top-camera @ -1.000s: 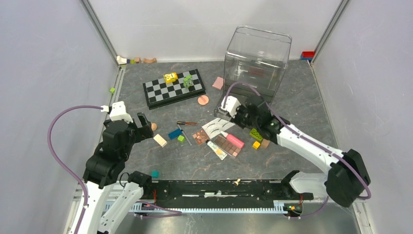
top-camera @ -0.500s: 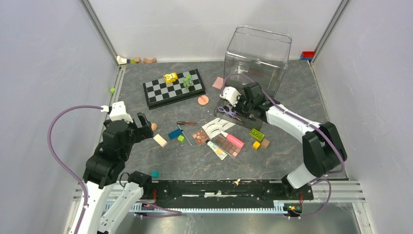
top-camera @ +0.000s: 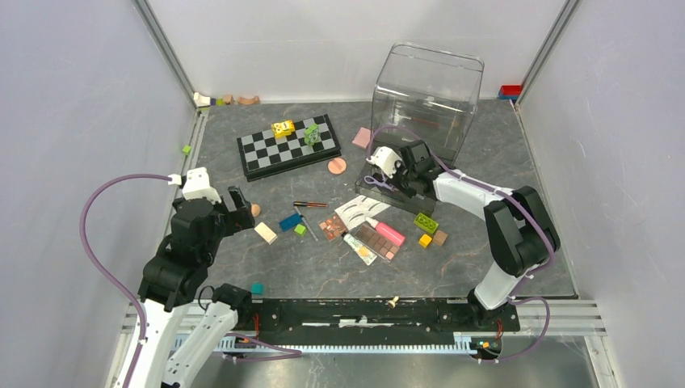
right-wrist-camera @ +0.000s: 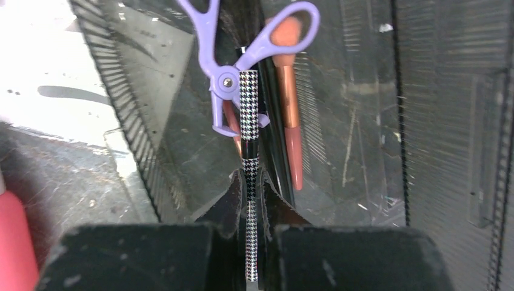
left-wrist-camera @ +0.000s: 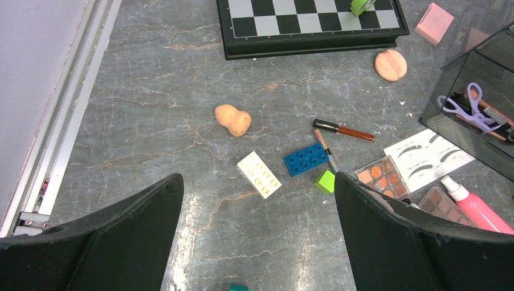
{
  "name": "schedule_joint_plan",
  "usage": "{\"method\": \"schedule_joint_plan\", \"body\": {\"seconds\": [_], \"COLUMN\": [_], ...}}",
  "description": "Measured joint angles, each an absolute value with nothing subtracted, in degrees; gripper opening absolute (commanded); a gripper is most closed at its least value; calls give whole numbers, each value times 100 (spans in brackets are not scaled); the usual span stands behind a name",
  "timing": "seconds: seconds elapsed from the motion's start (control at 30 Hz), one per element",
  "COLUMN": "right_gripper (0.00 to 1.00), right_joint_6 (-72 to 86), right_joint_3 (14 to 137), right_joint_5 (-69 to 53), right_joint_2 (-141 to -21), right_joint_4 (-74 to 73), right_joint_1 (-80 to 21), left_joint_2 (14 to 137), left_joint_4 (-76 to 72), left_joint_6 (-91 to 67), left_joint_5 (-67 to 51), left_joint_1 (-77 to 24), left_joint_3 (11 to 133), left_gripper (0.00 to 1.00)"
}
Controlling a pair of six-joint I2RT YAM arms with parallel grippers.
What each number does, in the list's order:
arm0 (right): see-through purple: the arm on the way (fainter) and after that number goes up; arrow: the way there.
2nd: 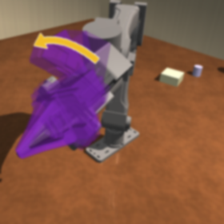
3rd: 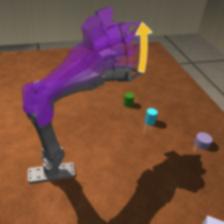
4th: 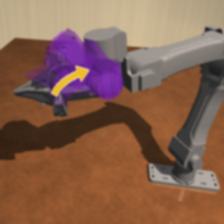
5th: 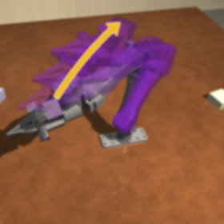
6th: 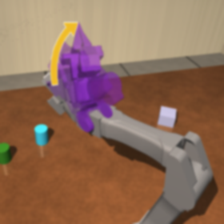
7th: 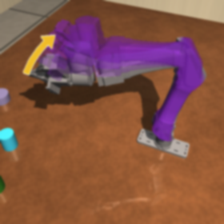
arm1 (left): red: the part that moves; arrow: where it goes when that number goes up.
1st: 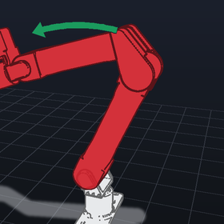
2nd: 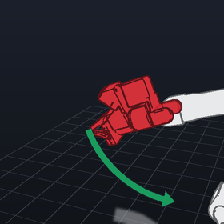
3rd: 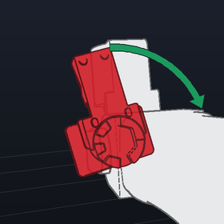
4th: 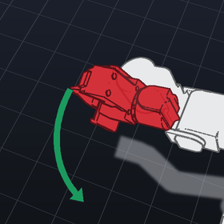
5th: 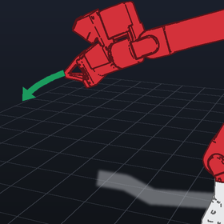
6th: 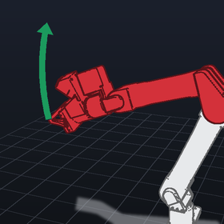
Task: Organize the makeup
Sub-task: Place the makeup tool in the drawer.
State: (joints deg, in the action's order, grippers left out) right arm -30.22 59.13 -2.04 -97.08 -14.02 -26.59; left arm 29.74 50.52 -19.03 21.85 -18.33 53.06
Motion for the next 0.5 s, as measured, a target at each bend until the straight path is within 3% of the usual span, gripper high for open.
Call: {"method": "schedule_joint_plan", "body": {"seconds": [0.5], "right_gripper": [3], "right_joint_6": [-2786], "right_joint_3": [5968], "right_joint_5": [502], "right_joint_2": [-9754], "right_joint_4": [-1120], "right_joint_1": [-2543], "left_joint_2": [2974], "left_joint_4": [5052], "left_joint_6": [-1903], "left_joint_5": [2185], "left_joint_1": [-1831], "left_joint_3": [5306], "left_gripper": [100]}}
